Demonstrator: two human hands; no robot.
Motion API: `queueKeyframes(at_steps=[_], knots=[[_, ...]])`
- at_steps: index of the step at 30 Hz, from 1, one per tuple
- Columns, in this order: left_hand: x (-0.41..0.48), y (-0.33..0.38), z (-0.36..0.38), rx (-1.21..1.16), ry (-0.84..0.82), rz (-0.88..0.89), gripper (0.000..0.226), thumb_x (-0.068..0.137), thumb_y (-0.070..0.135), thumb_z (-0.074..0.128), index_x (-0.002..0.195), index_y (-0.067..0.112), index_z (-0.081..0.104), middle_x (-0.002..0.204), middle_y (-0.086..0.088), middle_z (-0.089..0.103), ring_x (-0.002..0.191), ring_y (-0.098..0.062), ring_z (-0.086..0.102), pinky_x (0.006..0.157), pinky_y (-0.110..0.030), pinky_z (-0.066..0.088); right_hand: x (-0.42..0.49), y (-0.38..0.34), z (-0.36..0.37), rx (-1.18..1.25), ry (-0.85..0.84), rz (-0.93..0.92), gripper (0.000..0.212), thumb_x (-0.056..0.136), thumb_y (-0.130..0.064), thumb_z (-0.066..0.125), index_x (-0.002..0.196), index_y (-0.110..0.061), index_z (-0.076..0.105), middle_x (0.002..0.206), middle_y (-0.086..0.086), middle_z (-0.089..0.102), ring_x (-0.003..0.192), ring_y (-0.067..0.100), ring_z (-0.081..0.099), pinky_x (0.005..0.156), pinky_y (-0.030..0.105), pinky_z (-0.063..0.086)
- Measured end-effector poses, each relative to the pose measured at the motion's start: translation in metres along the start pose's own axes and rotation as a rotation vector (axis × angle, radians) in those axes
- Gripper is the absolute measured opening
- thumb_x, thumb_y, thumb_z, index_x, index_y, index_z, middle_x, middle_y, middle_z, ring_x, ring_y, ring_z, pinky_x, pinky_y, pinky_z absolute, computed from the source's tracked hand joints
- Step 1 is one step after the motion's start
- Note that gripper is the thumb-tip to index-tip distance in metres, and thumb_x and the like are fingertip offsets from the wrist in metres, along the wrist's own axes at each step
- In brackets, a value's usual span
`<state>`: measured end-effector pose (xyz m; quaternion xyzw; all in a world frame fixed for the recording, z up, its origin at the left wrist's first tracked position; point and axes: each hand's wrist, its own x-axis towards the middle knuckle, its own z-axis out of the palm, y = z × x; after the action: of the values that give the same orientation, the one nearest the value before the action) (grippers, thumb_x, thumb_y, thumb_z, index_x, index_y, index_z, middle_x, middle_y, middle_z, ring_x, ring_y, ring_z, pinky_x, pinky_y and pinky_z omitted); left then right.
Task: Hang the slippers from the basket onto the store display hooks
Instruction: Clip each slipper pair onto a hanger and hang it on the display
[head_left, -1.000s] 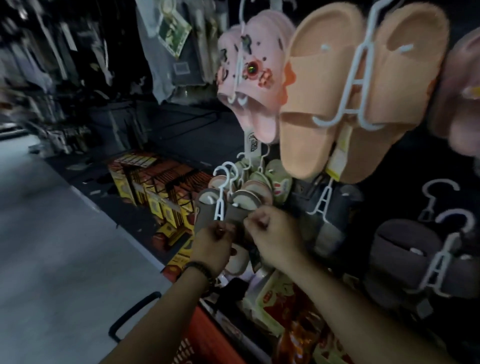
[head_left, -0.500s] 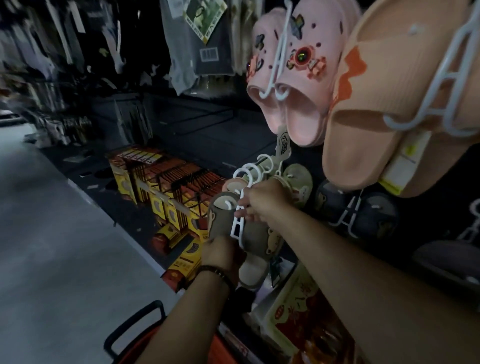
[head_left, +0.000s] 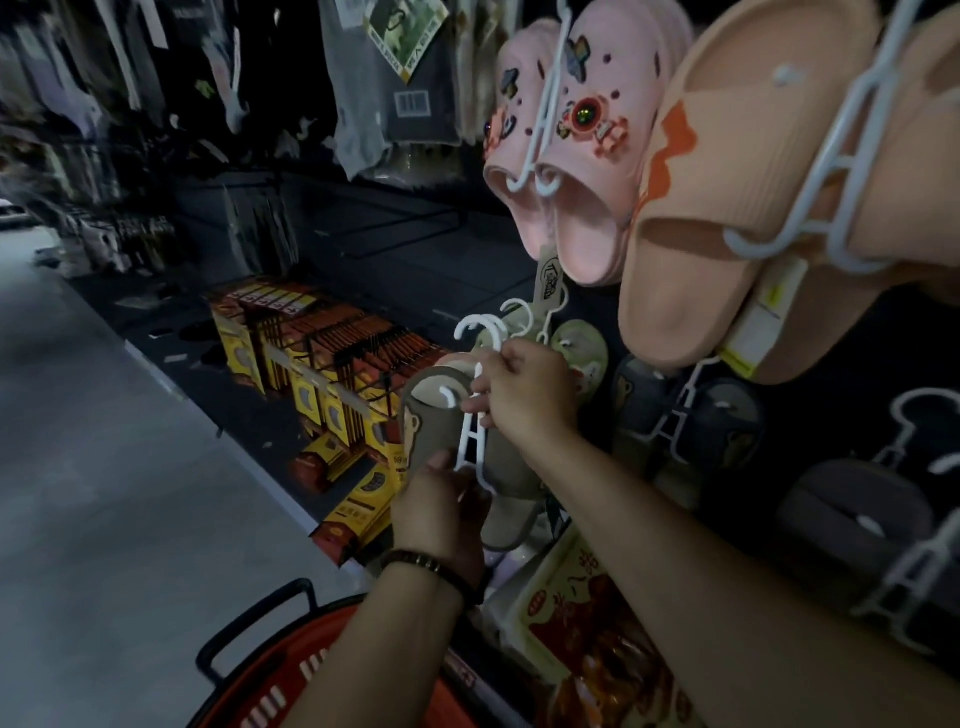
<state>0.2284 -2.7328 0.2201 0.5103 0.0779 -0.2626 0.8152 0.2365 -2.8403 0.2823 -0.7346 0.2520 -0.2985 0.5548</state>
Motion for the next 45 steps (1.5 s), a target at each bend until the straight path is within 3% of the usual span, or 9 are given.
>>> queueKeyframes(at_steps=[3, 7, 13, 18, 25, 32, 38, 41, 45], knots=[[-0.022, -0.003, 0.0, -0.028, -0.073, 0.018, 0.019, 0.102, -0.007, 0.045, 0.106, 0.006, 0.057, 0.089, -0.004, 0.059, 0.073, -0.006, 0.064, 0.066, -0.017, 0.057, -0.016, 0.003, -0.016, 0.012, 0.027, -0.059, 0.033, 0.105, -0.02, 0.06, 0.082, 0.003, 0.059, 0.07, 0.011, 0.072, 0.054, 0.024, 0.075, 0.044, 0.027, 0.046], [-0.041, -0.017, -0.001, -0.091, -0.066, -0.037, 0.017, 0.099, 0.001, 0.049, 0.103, 0.012, 0.062, 0.103, -0.011, 0.065, 0.09, -0.023, 0.065, 0.086, -0.037, 0.055, -0.045, 0.009, -0.037, -0.024, 0.029, -0.13, 0.035, 0.105, -0.024, 0.061, 0.078, -0.001, 0.059, 0.069, 0.008, 0.071, 0.053, 0.021, 0.073, 0.046, 0.025, 0.043], [-0.087, -0.037, 0.014, -0.102, 0.003, -0.132, 0.026, 0.102, -0.008, 0.044, 0.109, 0.013, 0.056, 0.111, -0.016, 0.06, 0.097, -0.029, 0.06, 0.08, -0.041, 0.053, -0.09, 0.017, -0.075, -0.049, 0.101, -0.198, 0.034, 0.103, -0.03, 0.063, 0.07, -0.027, 0.058, 0.069, 0.002, 0.069, 0.053, 0.015, 0.071, 0.056, 0.026, 0.052], [-0.114, -0.056, 0.037, -0.072, -0.022, -0.173, 0.032, 0.097, -0.018, 0.04, 0.093, 0.01, 0.055, 0.083, -0.012, 0.051, 0.074, -0.027, 0.051, 0.086, -0.047, 0.046, -0.105, 0.032, -0.112, -0.122, 0.153, -0.188, 0.035, 0.105, -0.033, 0.062, 0.074, -0.016, 0.06, 0.069, 0.002, 0.068, 0.053, 0.011, 0.07, 0.063, 0.044, 0.059], [-0.116, -0.086, 0.065, 0.028, -0.053, -0.223, 0.041, 0.095, -0.014, 0.038, 0.126, 0.002, 0.061, 0.12, -0.032, 0.064, 0.098, -0.04, 0.06, 0.089, -0.055, 0.053, -0.096, 0.046, -0.149, -0.231, 0.18, -0.103, 0.039, 0.106, -0.033, 0.06, 0.072, -0.012, 0.059, 0.067, 0.004, 0.068, 0.05, 0.011, 0.07, 0.06, 0.043, 0.058], [-0.061, -0.119, 0.083, 0.167, -0.102, -0.102, 0.029, 0.082, -0.008, 0.048, 0.096, -0.002, 0.073, 0.105, -0.029, 0.071, 0.107, -0.048, 0.065, 0.099, -0.058, 0.055, -0.063, 0.049, -0.169, -0.178, 0.231, -0.029, 0.04, 0.105, -0.023, 0.06, 0.07, -0.004, 0.058, 0.065, 0.009, 0.068, 0.047, 0.016, 0.07, 0.06, 0.042, 0.06], [-0.055, -0.108, 0.108, 0.212, -0.101, -0.168, 0.037, 0.092, -0.008, 0.045, 0.116, 0.004, 0.071, 0.113, -0.028, 0.071, 0.102, -0.043, 0.068, 0.082, -0.052, 0.062, -0.034, 0.052, -0.177, -0.158, 0.249, -0.014, 0.04, 0.105, -0.02, 0.06, 0.071, 0.002, 0.06, 0.064, 0.015, 0.069, 0.046, 0.017, 0.07, 0.045, 0.026, 0.051], [-0.045, -0.112, 0.115, 0.178, -0.12, -0.204, 0.037, 0.095, -0.012, 0.045, 0.123, 0.0, 0.064, 0.106, -0.028, 0.068, 0.086, -0.034, 0.063, 0.064, -0.038, 0.056, -0.017, 0.06, -0.181, -0.126, 0.233, 0.055, 0.036, 0.105, -0.019, 0.059, 0.077, 0.004, 0.062, 0.069, 0.014, 0.072, 0.052, 0.023, 0.074, 0.051, 0.042, 0.06], [-0.033, -0.119, 0.119, 0.235, -0.154, -0.223, 0.037, 0.089, -0.01, 0.048, 0.12, -0.001, 0.067, 0.116, -0.032, 0.068, 0.089, -0.034, 0.067, 0.068, -0.041, 0.061, -0.012, 0.07, -0.181, -0.051, 0.188, 0.177, 0.032, 0.108, -0.023, 0.053, 0.087, -0.002, 0.067, 0.079, 0.012, 0.075, 0.059, 0.024, 0.077, 0.056, 0.051, 0.063]])
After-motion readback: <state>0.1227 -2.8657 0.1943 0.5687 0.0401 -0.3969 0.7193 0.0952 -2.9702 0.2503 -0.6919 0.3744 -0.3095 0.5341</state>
